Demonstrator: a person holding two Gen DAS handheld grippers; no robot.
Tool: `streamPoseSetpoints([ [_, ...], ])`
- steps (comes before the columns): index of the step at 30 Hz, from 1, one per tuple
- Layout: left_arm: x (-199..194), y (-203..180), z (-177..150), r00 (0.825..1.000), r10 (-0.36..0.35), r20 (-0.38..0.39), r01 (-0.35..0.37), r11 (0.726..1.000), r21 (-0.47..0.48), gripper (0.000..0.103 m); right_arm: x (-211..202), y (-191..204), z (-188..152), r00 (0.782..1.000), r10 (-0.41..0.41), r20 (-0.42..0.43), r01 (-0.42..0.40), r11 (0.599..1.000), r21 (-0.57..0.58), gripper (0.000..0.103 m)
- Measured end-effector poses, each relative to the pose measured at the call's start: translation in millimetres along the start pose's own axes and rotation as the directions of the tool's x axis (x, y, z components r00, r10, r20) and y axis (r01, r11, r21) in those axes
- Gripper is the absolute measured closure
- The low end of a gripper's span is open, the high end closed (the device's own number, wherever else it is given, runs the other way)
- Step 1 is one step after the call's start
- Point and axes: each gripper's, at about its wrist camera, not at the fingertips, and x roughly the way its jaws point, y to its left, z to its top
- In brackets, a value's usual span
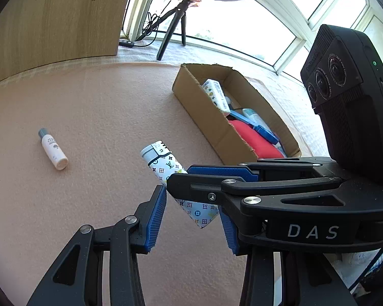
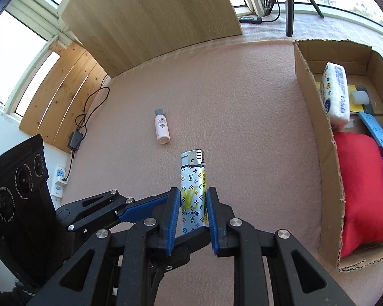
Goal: Organize objects
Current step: 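Carry the lighter into the box and open the right tool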
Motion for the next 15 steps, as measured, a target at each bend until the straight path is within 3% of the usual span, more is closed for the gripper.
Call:
streamPoseSetpoints([
  [9,43,-71,53,0.998,-0.067,-0.005,0.067,0.992,0.106,0.059,-60,-53,9,0.99,-0.087,0.115,0.079,0.995,0.068,0.083],
  [15,67,-102,68,0.995,-0.093,-0.022,0.096,0.985,0.141,0.059,-82,-90,16,0.979,-0.139,0.148,0.121,0.985,0.12,0.084],
])
